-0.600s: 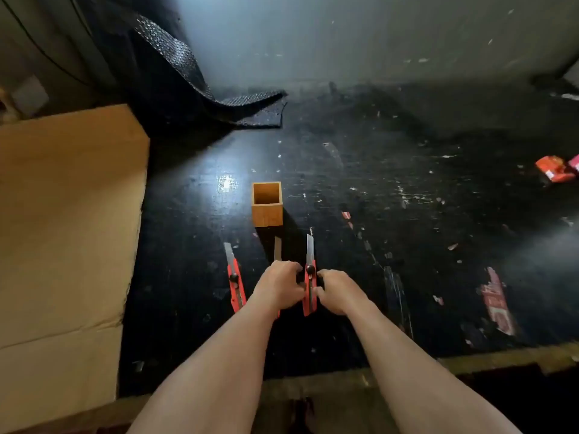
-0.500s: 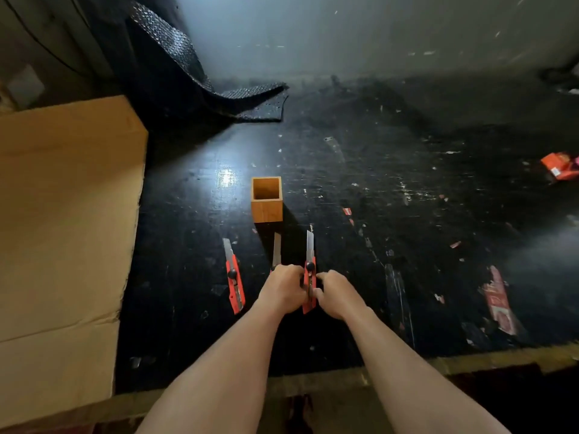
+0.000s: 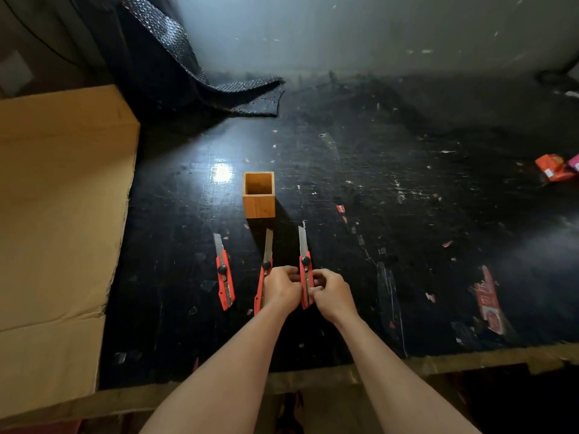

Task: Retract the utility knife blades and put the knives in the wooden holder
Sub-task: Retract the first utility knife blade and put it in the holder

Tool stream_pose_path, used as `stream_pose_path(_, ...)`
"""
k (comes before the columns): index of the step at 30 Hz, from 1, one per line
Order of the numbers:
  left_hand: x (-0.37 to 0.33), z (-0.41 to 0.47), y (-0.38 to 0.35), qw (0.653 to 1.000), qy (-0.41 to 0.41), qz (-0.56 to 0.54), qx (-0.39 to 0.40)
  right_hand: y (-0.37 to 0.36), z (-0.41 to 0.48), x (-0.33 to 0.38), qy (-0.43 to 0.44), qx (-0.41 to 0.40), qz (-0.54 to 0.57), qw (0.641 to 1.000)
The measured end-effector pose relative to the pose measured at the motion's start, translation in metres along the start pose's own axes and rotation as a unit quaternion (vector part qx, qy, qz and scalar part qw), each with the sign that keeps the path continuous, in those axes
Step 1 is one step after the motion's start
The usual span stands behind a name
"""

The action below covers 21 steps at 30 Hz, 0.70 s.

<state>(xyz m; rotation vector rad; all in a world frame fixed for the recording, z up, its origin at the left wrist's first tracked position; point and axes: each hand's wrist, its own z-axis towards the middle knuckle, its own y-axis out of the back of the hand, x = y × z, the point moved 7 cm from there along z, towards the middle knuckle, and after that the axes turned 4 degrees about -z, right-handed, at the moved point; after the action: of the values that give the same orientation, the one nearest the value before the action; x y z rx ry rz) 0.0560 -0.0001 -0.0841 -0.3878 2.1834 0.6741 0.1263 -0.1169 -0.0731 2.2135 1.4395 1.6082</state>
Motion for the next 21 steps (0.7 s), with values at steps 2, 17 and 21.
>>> stream_pose_path(2,-0.008,-0.001,0.005,0.999,-0.004,-0.033,-0.003,0.008,0.000,0.006,0.016,-0.006,0.027,0.999)
stream_pose_path(17,-0.139,-0.026,0.099,0.971,-0.133,-0.194,0.036,0.074,-0.023,0.165,0.230,0.019,0.125,0.965)
stream_pose_path(21,-0.173,-0.042,0.135,0.958,-0.171,-0.229,0.020,0.083,-0.025,0.215,0.282,0.014,0.123,0.952)
